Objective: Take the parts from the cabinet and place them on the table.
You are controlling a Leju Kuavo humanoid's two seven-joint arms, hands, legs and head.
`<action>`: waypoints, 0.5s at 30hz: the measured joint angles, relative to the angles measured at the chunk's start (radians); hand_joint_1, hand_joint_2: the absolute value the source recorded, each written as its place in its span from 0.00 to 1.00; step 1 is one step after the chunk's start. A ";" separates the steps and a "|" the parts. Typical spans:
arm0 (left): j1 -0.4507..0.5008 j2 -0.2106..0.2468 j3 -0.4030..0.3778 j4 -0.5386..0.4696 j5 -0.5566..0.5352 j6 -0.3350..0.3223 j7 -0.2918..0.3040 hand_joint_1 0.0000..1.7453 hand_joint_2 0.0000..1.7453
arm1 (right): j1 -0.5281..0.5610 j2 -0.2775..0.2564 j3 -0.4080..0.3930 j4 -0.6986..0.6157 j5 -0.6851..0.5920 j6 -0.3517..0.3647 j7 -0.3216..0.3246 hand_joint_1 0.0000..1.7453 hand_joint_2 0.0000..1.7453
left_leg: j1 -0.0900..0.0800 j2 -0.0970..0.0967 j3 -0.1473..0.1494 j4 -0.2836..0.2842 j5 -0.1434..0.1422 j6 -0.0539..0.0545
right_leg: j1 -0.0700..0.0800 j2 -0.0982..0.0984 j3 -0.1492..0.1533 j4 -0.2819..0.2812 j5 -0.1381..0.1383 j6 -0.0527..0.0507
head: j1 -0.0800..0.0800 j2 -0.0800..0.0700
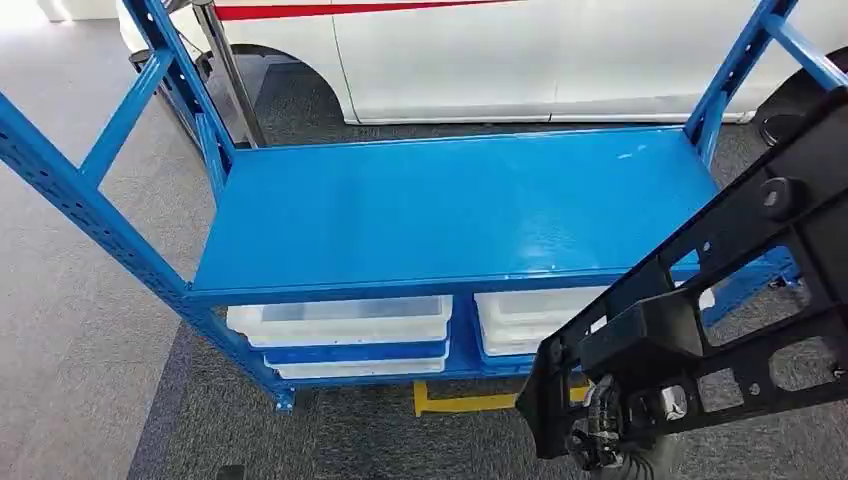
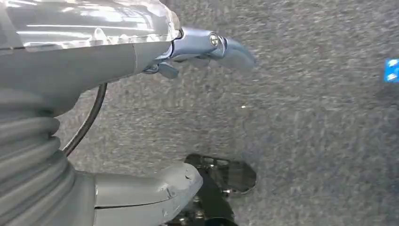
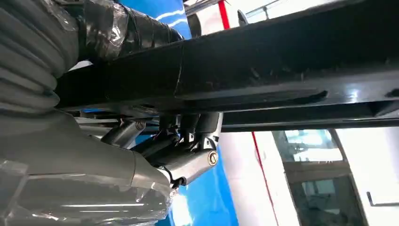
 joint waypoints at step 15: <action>0.003 -0.001 0.029 0.003 -0.008 0.069 -0.109 0.00 1.00 | 0.144 0.157 -0.275 -0.095 0.029 0.178 -0.006 1.00 1.00 | -0.019 -0.001 0.226 -0.174 0.015 0.080 | 0.027 0.020 -0.123 0.104 -0.002 0.032 | 0.002 0.000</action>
